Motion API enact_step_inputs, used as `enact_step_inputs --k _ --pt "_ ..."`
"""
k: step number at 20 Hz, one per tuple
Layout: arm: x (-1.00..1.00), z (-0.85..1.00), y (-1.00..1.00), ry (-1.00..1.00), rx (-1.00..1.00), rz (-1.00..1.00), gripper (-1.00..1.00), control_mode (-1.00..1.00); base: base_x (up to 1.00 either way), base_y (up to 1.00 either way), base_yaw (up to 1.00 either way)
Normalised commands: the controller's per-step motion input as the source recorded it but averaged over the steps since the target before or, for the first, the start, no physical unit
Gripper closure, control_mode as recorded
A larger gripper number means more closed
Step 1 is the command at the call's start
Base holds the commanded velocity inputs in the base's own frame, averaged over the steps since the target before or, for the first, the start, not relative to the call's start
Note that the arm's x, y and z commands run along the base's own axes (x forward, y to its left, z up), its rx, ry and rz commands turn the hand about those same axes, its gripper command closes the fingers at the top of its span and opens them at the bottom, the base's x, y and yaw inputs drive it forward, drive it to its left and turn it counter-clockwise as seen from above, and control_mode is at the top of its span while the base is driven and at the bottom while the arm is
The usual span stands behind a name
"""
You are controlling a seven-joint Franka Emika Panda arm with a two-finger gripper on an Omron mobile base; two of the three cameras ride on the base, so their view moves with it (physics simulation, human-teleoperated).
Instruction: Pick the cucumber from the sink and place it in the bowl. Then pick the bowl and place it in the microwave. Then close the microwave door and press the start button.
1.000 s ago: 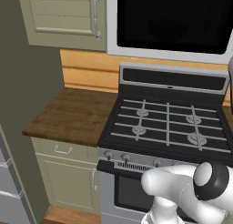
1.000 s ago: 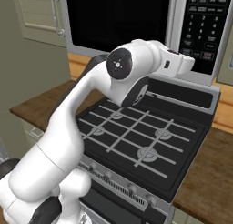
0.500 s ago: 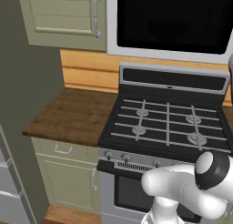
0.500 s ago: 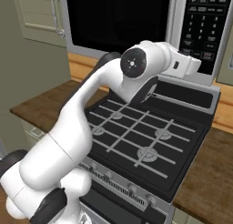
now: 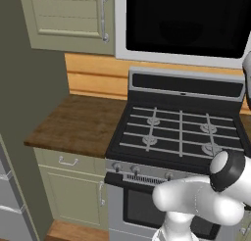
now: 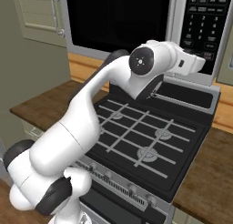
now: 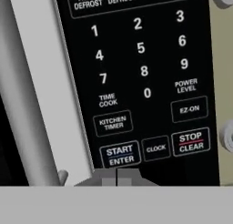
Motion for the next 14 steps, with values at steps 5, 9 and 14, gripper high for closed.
enact_step_inputs --k 5,9,14 --pt "0.20 0.00 -0.14 0.00 0.00 0.00 1.00 -1.00 0.00 0.00 0.00" --pt "0.18 -0.02 -0.05 0.00 0.00 0.00 1.00 -1.00 0.00 0.00 0.00" --pt "0.12 -0.10 -0.02 0.00 0.02 0.02 1.00 -1.00 0.00 0.00 0.00"
